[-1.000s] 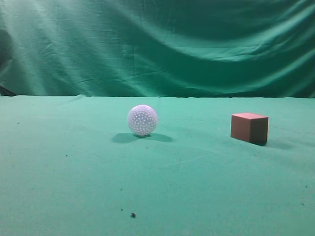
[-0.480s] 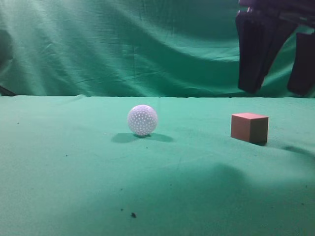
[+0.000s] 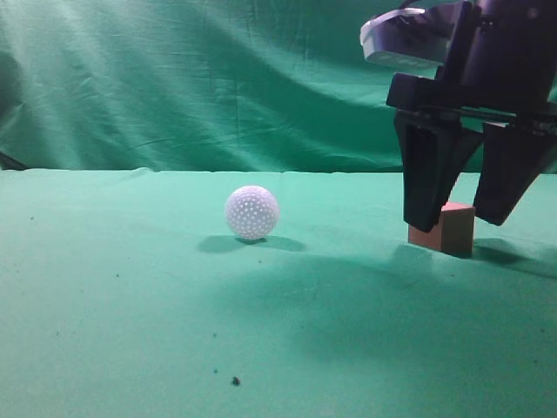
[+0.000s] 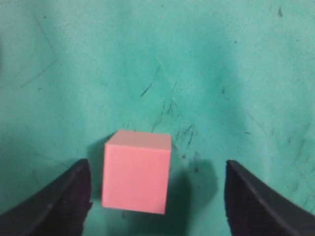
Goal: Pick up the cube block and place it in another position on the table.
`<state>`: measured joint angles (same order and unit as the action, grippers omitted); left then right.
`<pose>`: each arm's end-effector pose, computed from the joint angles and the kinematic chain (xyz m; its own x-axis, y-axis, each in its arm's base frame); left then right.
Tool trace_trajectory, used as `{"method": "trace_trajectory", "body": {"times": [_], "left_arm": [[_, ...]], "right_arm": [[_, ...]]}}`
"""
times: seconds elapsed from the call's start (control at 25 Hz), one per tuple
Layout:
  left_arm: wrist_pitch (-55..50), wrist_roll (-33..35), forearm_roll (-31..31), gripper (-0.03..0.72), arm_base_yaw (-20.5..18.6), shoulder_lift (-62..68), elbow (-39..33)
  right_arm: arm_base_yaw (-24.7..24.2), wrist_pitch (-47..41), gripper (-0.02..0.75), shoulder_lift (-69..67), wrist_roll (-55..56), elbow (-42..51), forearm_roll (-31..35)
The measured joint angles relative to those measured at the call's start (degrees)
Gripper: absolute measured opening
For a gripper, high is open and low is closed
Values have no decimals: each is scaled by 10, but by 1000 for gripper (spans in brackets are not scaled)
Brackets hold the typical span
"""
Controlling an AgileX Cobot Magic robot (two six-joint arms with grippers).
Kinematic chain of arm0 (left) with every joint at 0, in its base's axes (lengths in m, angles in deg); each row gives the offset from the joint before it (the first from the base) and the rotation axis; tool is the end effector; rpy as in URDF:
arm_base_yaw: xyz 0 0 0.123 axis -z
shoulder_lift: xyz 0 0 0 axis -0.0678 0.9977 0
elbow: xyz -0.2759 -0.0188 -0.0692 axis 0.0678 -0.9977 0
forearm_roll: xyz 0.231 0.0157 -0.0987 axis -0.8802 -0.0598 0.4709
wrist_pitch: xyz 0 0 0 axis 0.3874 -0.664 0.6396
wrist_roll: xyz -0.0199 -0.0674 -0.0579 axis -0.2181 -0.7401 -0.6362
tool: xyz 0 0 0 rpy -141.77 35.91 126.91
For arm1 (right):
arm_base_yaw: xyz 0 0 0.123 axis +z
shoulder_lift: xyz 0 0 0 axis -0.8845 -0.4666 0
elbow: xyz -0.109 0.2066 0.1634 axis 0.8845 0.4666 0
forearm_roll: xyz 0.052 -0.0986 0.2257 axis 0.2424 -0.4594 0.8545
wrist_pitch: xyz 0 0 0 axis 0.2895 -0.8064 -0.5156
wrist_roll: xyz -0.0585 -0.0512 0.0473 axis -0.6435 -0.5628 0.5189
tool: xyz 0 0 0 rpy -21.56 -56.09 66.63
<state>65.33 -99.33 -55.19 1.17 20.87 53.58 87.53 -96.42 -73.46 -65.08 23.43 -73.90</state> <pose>0.0521 0.0074 0.1735 -0.2628 -0.1463 -0.9537 -0.1360 0.9842 -0.1135 0.2858 0.1456 0.1674 -0.8209 -0.5228 -0.2298 -0.5500 0.8321 0.0719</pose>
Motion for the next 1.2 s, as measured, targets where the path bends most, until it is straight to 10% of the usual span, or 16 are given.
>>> {"method": "trace_trajectory", "body": {"times": [0.16, 0.68, 1.2], "left_arm": [[0, 0, 0, 262, 0, 0, 0], [0, 0, 0, 262, 0, 0, 0], [0, 0, 0, 262, 0, 0, 0]], "right_arm": [[0, -16, 209, 1, 2, -8, -1], [0, -41, 218, -19, 199, -192, -279], [-44, -50, 218, -151, 213, -277, -203]]}}
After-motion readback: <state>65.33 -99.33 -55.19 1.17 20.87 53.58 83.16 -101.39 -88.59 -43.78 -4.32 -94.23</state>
